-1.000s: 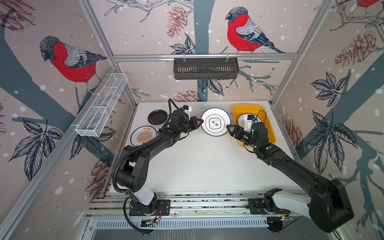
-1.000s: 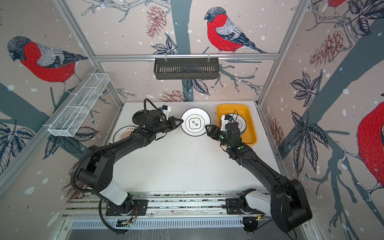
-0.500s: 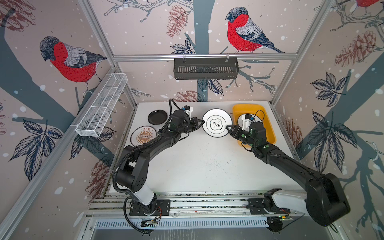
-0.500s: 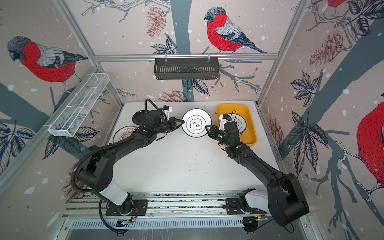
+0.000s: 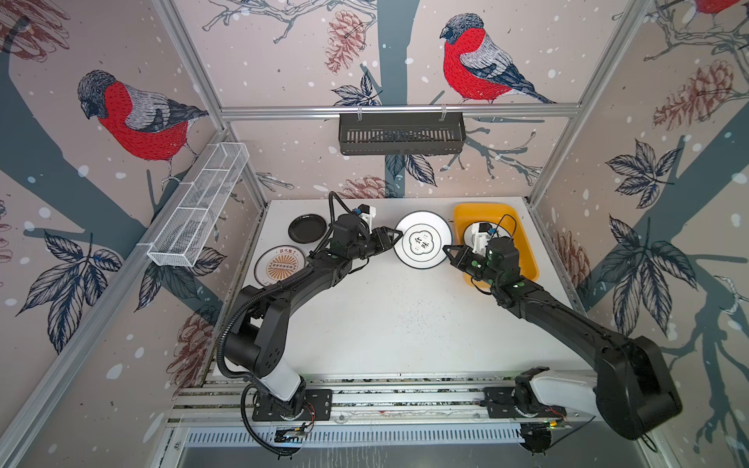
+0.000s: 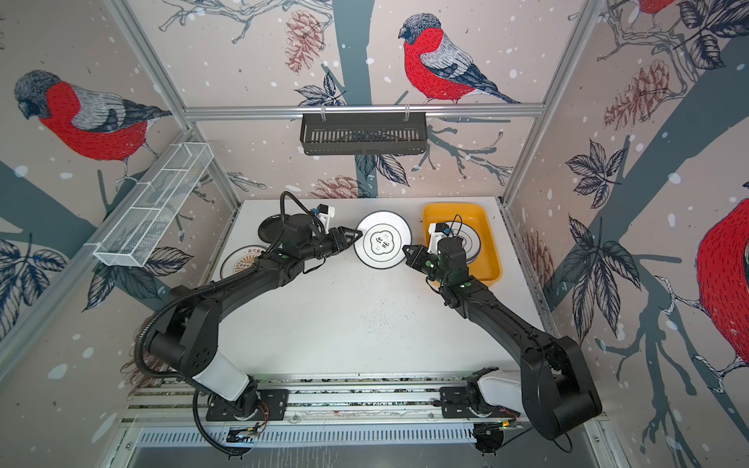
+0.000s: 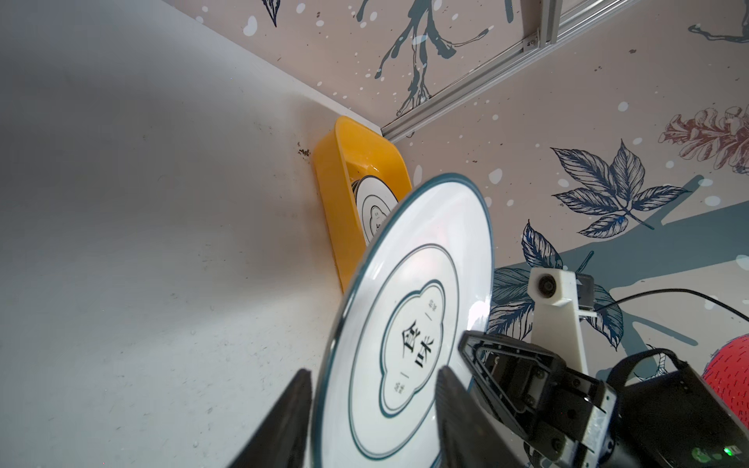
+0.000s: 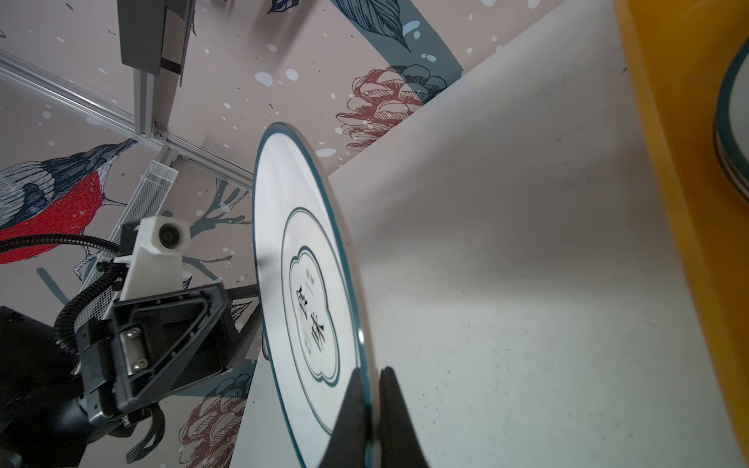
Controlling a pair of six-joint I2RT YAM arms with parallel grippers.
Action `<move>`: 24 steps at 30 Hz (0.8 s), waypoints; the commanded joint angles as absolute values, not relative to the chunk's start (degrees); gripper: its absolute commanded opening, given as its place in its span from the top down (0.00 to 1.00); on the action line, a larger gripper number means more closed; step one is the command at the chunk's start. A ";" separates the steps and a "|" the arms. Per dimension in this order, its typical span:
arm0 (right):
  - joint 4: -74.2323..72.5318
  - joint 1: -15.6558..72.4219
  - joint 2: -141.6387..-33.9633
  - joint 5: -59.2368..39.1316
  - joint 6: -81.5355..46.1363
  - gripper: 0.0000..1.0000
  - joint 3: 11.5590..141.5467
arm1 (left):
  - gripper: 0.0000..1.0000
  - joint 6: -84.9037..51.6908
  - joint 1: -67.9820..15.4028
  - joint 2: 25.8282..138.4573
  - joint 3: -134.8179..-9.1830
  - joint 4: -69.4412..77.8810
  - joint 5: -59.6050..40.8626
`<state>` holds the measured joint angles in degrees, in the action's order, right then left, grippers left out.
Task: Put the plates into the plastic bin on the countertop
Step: 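Close the right gripper on the upright white plate's rim beside the left gripper, then open the left gripper to release the plate to the right gripper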
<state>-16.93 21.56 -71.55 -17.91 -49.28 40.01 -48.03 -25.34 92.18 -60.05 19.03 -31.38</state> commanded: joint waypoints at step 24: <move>-11.23 9.23 -66.72 -16.88 -52.21 0.98 38.56 | 0.03 -27.62 -38.13 86.44 -55.31 34.46 -27.69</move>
<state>-11.25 10.11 -67.29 -17.21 -51.20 38.63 -32.08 -36.34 85.45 -54.30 30.83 -28.38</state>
